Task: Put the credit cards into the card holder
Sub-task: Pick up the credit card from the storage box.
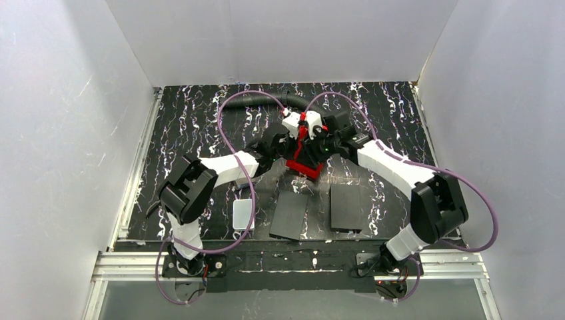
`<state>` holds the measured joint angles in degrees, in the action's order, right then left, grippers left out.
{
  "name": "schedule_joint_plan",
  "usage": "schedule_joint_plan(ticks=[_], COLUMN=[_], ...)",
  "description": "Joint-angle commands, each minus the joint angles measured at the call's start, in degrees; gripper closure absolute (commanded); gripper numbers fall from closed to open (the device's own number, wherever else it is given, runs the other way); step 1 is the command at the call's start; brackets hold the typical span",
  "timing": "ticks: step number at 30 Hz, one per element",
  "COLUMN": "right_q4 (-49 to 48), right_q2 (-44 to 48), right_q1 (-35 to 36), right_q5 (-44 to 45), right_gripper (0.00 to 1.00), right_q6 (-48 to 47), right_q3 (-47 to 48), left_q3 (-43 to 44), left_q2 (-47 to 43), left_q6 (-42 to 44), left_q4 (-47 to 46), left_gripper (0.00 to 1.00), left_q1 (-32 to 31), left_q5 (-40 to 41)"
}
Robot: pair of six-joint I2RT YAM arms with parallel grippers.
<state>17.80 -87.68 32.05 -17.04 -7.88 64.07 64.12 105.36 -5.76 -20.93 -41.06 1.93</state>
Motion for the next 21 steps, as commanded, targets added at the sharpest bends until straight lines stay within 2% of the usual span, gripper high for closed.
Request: schedule_joint_plan(ticks=[1, 4, 9, 13, 15, 17, 21], right_q4=[2.55, 5.87, 8.29, -2.40, -11.78, -16.20, -12.32], right_q2=[-4.36, -7.68, -10.80, -1.88, 4.24, 7.72, 6.99], right_q1=[0.82, 0.82, 0.82, 0.90, 0.88, 0.89, 0.82], right_q5=[5.93, 10.19, 9.58, 7.97, 7.76, 6.10, 0.65], right_gripper=[0.48, 0.44, 0.43, 0.38, 0.30, 0.26, 0.23], right_q6=[-5.39, -7.08, -9.83, -13.00, -16.94, -21.68, -30.99], right_q3=[4.13, 7.32, 10.37, -0.03, -7.97, -12.42, -11.46], left_q3=[-1.96, -4.07, -6.54, -6.33, -6.65, -6.57, -6.34], left_q2=[-3.57, -3.20, -3.36, -3.73, -4.35, -4.67, -4.81], left_q6=[2.01, 2.46, 2.68, 3.21, 2.93, 2.43, 1.05], left_q4=[-14.00, -17.48, -22.33, -21.89, -21.24, -20.05, -18.37], left_gripper=[1.00, 1.00, 1.00, 1.00, 1.00, 1.00, 1.00], left_q1=[-0.24, -0.39, -0.68, -1.12, -1.36, -1.44, -1.83], left_q5=[1.26, 1.49, 2.41, 5.28, 6.75, 6.77, 6.87])
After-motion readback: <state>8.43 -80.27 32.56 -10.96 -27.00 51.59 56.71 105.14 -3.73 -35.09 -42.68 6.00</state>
